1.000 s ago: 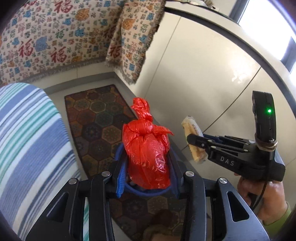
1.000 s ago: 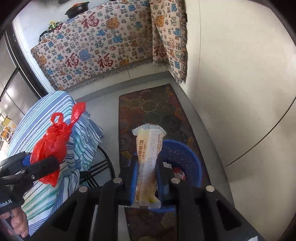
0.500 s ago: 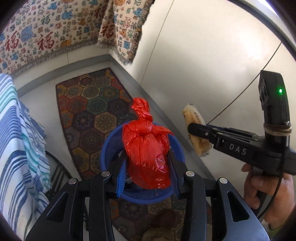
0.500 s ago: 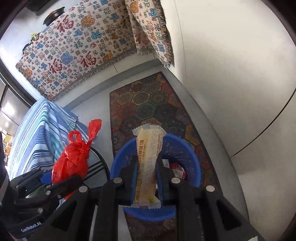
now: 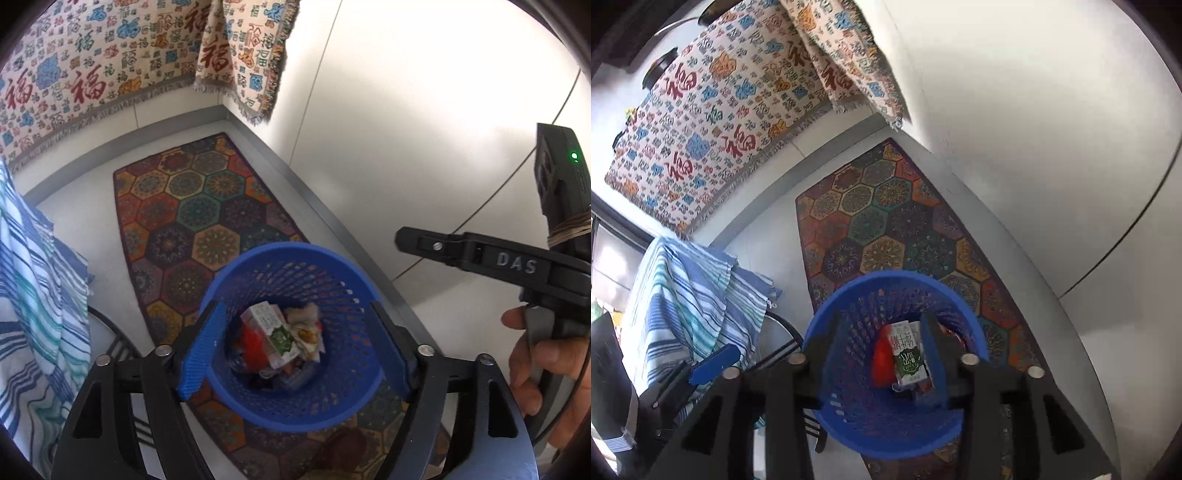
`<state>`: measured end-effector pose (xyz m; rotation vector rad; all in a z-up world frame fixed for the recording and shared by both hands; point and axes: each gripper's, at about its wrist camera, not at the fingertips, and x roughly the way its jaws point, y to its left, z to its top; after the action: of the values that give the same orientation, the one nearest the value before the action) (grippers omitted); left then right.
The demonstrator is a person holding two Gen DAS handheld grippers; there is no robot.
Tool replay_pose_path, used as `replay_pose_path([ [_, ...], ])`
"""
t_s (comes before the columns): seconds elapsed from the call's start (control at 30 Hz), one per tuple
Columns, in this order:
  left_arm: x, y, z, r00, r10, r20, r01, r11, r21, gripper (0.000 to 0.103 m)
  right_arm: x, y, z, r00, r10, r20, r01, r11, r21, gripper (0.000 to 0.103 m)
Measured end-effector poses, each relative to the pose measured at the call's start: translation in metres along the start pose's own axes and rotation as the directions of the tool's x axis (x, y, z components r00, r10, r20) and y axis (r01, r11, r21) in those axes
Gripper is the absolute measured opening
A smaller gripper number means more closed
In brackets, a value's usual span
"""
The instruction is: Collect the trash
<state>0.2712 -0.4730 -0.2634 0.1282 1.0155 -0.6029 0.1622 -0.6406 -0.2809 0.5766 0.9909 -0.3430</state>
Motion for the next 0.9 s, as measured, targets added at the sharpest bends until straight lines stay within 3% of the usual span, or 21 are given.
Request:
replay_pose_path([
  [0.17,-0.042,-0.011,-0.007,0.995,0.054,0.086,-0.056,0.998,0.020,0.101,-0.045,0.007,-0.011,0.997,-0.063,0.044,0.063,0.998,0.016,0.082],
  [0.3,-0.079,-0.021,-0.018,0.998,0.035,0.052,-0.036,0.999,0.024,0.103,-0.093,0.018,-0.032,0.990,-0.101,0.097,0.102,0.995,0.003,0.101],
  [0.37,-0.095,-0.028,-0.024,0.998,0.057,0.009,-0.058,0.998,0.037,0.103,-0.115,0.025,-0.050,0.987,-0.127,0.101,0.130,0.991,-0.023,0.103],
  [0.47,-0.130,-0.046,-0.041,0.994,0.098,0.050,-0.101,0.992,0.071,0.103,-0.149,0.036,-0.081,0.980,-0.178,0.086,0.183,0.981,-0.063,0.103],
  [0.63,-0.172,-0.066,-0.070,0.993,0.114,0.015,-0.115,0.988,0.100,0.103,-0.206,0.054,-0.131,0.970,-0.212,0.118,0.226,0.966,-0.124,0.103],
  [0.77,-0.200,-0.080,-0.085,0.982,0.175,0.065,-0.183,0.973,0.138,0.103,-0.234,0.065,-0.159,0.969,-0.215,0.124,0.232,0.962,-0.145,0.103],
  [0.9,-0.215,-0.075,-0.083,0.992,0.121,0.033,-0.124,0.986,0.110,0.103,-0.256,0.070,-0.174,0.967,-0.221,0.125,0.238,0.961,-0.139,0.103],
])
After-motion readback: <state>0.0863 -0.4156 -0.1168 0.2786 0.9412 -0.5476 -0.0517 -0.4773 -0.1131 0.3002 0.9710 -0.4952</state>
